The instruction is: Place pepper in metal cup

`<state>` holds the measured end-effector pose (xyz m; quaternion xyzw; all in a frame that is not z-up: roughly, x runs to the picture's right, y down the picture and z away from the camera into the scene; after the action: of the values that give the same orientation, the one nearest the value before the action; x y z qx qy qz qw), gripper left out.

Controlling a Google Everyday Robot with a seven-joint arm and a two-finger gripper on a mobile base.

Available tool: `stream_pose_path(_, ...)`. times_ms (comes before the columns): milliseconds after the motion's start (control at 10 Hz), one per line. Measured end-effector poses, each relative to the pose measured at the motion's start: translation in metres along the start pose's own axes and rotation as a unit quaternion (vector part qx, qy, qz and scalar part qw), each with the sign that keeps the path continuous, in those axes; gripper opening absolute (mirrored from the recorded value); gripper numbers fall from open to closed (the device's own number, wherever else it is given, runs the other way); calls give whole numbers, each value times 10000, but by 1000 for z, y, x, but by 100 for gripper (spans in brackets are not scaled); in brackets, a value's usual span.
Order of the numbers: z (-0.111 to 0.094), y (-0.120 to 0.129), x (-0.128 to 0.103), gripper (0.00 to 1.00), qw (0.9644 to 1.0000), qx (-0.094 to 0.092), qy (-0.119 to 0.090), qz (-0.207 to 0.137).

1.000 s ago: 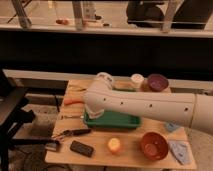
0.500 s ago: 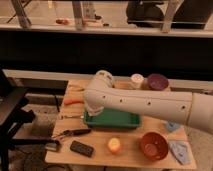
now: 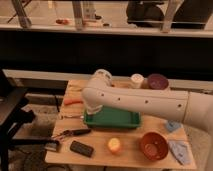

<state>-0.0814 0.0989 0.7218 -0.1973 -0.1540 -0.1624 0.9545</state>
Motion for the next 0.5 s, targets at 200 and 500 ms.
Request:
stream_pose_path(200, -8, -6, -2, 35, 9996, 222, -65, -155)
stream_pose_path(500, -14, -10, -2, 66, 9988, 442, -93, -196)
